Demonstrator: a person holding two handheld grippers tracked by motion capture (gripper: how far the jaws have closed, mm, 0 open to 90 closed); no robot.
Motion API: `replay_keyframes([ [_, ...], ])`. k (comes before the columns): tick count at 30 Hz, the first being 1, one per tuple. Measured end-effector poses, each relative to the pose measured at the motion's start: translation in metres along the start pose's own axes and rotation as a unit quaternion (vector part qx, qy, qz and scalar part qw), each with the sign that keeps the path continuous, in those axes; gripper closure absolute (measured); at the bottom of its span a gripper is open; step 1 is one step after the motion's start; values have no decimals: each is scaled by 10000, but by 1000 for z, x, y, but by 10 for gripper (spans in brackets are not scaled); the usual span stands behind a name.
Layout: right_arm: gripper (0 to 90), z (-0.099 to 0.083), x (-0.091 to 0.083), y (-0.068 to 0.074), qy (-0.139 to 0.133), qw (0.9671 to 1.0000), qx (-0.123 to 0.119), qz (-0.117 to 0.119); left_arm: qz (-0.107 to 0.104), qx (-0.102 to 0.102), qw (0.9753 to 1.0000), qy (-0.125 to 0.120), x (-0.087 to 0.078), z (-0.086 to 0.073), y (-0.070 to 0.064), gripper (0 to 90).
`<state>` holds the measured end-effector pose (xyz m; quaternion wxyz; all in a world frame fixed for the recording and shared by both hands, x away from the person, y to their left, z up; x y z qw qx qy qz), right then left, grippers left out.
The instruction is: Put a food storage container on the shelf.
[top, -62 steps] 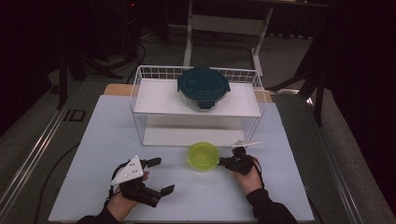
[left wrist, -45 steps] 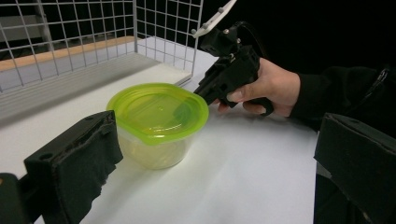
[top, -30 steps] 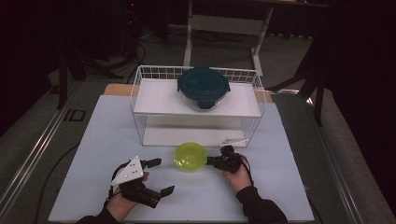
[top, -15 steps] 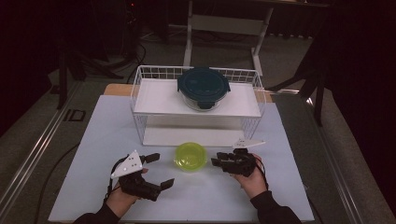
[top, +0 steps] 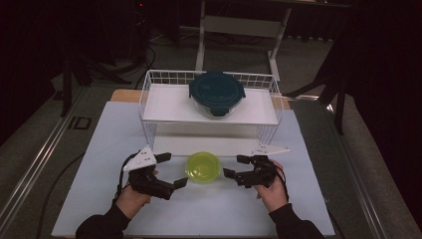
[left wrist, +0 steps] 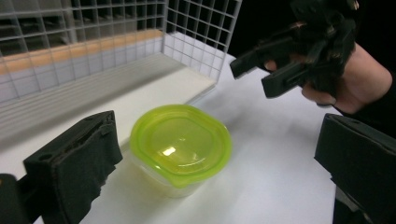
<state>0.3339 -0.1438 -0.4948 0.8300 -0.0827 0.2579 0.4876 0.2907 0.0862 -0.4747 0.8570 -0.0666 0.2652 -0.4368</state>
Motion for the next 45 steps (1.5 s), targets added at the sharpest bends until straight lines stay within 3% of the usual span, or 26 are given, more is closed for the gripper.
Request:
replay_keyframes([
  [2, 174, 4, 1, -2, -59, 10000, 25, -46, -23, -134, 9999, 91, 3, 1, 1, 0],
  [5, 174, 9, 3, -4, -91, 9999, 106, 9, -15, -580, 9982, 132, 10, 6, 12, 0],
  [9, 173, 15, 10, -6, -58, 9998, 158, 88, 108, -818, 9963, 259, 19, 9, 22, 0],
  [13, 145, 16, 16, -10, -10, 9990, 410, 171, 119, -1093, 9929, 464, 30, 8, 28, 0],
  [17, 141, 16, 23, -16, 101, 9987, 507, 8, 82, -1397, 9885, 571, 38, 6, 36, 0],
  [22, 144, 12, 30, -16, 226, 9972, 701, 90, 127, -1836, 9801, 740, 46, -2, 44, 0],
  [29, 235, -1, 40, -22, 432, 9914, 1235, 85, 201, -2339, 9676, 934, 55, -10, 53, 23],
  [32, 284, -6, 45, -23, 495, 9880, 1458, 103, 227, -2685, 9578, 997, 57, -15, 58, 78],
  [37, 372, -12, 52, -25, 542, 9813, 1841, 118, 245, -2961, 9484, 1111, 62, -24, 61, 202],
  [38, 404, -12, 53, -25, 553, 9797, 1921, 116, 270, -3042, 9452, 1151, 63, -26, 62, 233],
  [45, 560, -19, 55, -25, 665, 9695, 2339, 313, 97, -3297, 9352, 1288, 66, -34, 63, 521],
])
Point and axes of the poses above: each handheld gripper's, and its own axes: x roughly forward along the jaws, z roughly out of its top, y roughly to its left, the point moved 7 cm from there along x, roughly forward along the jaws, and after that the axes turned 12 degrees about -x, right-handed, at the moved point
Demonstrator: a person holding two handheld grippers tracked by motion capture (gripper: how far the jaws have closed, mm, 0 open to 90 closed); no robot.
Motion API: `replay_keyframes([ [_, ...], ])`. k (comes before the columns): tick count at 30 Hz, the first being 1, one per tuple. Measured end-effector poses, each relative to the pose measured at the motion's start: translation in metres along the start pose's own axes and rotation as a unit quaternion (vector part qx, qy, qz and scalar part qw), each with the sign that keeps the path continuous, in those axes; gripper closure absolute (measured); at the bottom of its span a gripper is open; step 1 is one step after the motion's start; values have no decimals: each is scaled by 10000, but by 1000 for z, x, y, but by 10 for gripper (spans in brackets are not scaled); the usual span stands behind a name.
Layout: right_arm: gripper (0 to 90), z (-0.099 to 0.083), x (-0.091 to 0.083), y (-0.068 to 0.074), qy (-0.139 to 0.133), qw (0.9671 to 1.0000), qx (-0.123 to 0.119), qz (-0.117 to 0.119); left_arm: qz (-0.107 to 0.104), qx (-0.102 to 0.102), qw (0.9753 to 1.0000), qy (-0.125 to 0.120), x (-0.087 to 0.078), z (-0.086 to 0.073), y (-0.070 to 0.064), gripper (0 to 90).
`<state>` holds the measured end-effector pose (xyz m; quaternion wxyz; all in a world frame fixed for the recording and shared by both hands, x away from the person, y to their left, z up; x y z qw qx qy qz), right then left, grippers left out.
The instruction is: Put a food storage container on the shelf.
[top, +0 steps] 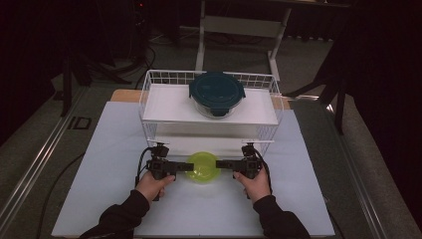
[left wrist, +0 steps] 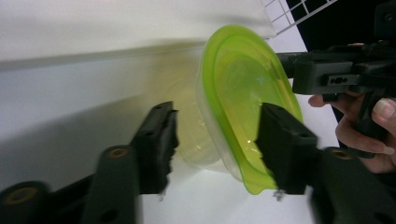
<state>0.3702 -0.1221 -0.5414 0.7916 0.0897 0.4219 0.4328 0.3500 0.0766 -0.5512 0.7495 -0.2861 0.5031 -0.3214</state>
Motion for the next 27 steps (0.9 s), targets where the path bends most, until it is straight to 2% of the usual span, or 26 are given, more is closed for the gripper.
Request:
replay_keyframes([
  [2, 597, -2, 2, 0, 82, 9999, 96, 77, -135, -62, 9999, 65, 0, -1, 0, 582],
  [4, 628, -5, 3, 1, 176, 9996, 153, 139, -148, -61, 9998, 125, -1, -2, 0, 635],
  [6, 697, -6, 4, 4, 234, 9992, 220, 257, -224, -83, 9996, 151, -1, -3, -2, 683],
  [7, 724, -6, 4, 6, 229, 9991, 199, 299, -167, -27, 9998, 136, -1, -3, -3, 698],
  [9, 735, -6, 4, 8, 278, 9990, 240, 235, -112, -10, 9998, 149, -2, -4, -4, 710],
  [13, 751, -8, 3, 12, 324, 9986, 283, 309, -97, -47, 9998, 157, -4, -6, -4, 733],
  [18, 760, -9, 2, 17, 378, 9989, 138, 226, -50, -1, 9999, 148, -6, -10, -6, 748],
  [20, 767, -11, 1, 18, 393, 9989, 127, 220, -21, -42, 9999, 130, -7, -12, -9, 758],
  [21, 769, -11, 0, 19, 402, 9989, 115, 202, 18, 23, 9999, 139, -7, -13, -9, 760],
  [27, 786, -14, -3, 24, 356, 9993, 60, 108, 40, 92, 9999, 126, -9, -16, -11, 780],
])
Point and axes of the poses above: each handheld gripper's, and its own axes: x roughly forward along the jaws, z roughly out of its top, y roughly to its left, the point moved 7 cm from there along x, roughly forward along the jaws, and after that the axes turned 12 degrees about -x, right-handed, at the moved point
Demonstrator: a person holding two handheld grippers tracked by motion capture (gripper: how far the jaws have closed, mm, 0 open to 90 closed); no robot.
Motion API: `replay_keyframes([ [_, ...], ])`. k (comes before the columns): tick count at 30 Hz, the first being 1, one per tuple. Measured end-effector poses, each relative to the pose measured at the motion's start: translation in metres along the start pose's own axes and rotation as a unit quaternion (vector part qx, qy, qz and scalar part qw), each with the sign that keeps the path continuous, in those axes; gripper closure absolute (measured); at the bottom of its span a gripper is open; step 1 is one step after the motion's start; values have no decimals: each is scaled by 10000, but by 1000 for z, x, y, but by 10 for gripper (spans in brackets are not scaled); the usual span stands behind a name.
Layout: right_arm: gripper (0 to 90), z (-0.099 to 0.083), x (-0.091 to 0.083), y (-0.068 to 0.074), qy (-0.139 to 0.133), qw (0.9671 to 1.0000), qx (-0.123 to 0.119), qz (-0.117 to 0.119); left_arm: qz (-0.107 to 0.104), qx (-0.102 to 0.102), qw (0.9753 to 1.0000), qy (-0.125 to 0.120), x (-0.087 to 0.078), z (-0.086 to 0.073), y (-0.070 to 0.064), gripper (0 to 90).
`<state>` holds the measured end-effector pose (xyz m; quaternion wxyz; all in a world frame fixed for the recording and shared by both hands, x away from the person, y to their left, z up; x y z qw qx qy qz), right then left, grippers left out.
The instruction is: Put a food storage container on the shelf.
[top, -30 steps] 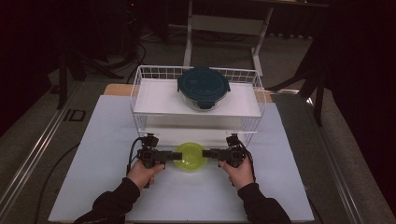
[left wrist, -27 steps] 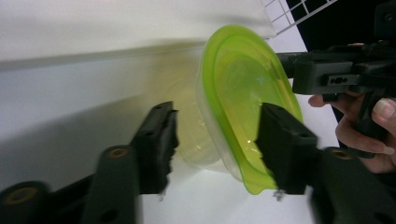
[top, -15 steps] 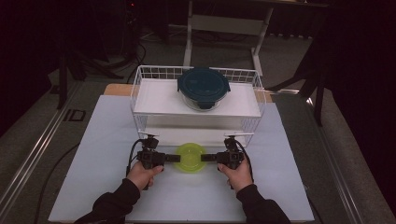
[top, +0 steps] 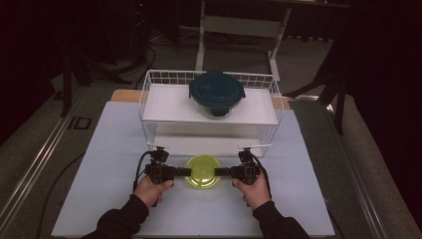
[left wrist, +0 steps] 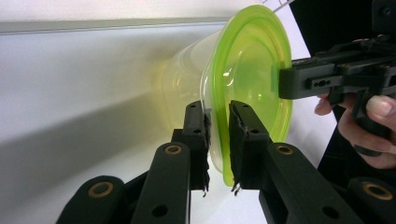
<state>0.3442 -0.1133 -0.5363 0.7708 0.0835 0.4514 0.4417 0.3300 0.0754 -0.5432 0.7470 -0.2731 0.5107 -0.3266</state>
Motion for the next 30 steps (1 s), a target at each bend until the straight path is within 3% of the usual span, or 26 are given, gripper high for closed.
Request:
replay_keyframes([
  [6, 807, 0, -2, 5, -6, 9998, -129, -145, 17, -28, 10000, 21, -1, -2, 0, 802],
  [23, 806, 11, -32, 31, -244, 9989, -370, -171, -171, 269, 9994, -105, -27, 2, -34, 804],
  [30, 806, 17, -50, 47, -382, 9981, -457, -168, -254, 407, 9987, -179, -42, 3, -54, 803],
])
Point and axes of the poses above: each handheld gripper's, and its own axes: x roughly forward along the jaws, z roughly out of its top, y roughly to its left, the point moved 7 cm from there along x, roughly forward along the jaws, and after that the axes turned 12 degrees about -x, right-handed, at the moved point
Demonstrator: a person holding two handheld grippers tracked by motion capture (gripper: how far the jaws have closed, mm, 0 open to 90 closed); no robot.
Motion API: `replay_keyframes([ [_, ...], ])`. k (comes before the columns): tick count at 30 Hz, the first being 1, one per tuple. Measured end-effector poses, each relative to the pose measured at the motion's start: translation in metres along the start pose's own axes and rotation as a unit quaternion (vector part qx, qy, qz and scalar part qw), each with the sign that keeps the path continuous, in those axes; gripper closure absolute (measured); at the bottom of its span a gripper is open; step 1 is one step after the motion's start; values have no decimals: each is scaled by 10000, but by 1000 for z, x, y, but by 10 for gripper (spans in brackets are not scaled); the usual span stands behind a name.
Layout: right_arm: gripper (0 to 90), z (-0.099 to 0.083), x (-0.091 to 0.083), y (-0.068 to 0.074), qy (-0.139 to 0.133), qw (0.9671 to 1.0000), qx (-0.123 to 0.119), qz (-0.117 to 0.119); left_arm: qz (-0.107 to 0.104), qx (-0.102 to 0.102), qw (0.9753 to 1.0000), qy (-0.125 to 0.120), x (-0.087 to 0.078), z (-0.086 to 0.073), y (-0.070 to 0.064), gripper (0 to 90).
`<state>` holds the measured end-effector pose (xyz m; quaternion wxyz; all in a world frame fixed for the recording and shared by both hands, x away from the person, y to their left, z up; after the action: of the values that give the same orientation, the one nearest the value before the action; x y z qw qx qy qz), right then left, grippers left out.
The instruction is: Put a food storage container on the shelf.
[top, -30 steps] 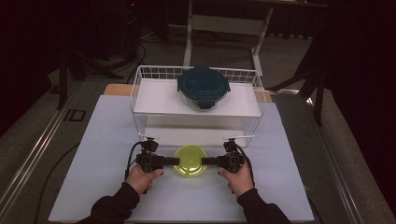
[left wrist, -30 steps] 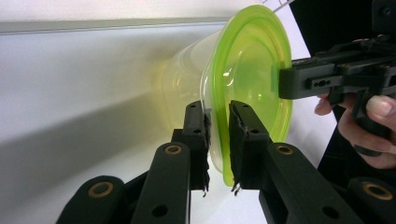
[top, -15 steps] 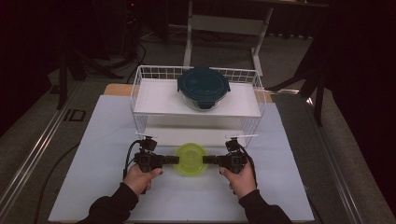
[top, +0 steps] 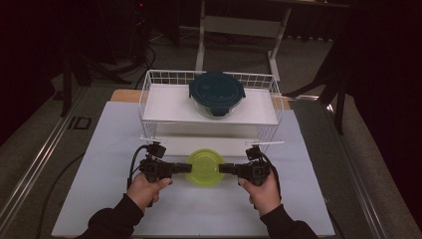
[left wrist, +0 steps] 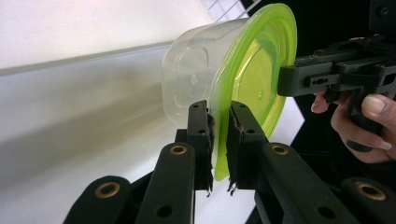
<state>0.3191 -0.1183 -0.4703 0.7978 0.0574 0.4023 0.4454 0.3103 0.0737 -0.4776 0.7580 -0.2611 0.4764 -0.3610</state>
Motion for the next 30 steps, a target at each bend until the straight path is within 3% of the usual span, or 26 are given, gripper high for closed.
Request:
replay_keyframes([
  [7, 806, 11, -17, 16, -127, 9998, -157, 0, -63, 173, 9998, -109, -17, 4, -20, 802],
  [17, 806, 36, -41, 33, -382, 9986, -356, -33, -168, 443, 9985, -270, -37, 22, -51, 801],
  [30, 807, 83, -75, 52, -748, 9947, -673, -225, -184, 809, 9950, -553, -63, 61, -92, 803],
])
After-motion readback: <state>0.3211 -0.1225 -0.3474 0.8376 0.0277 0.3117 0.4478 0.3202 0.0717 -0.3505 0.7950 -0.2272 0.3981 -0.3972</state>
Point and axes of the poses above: each handheld gripper's, and its own axes: x roughly forward along the jaws, z roughly out of its top, y roughly to its left, the point moved 7 cm from there along x, roughly forward along the jaws, and after that the axes turned 12 degrees about -x, right-handed, at the moved point
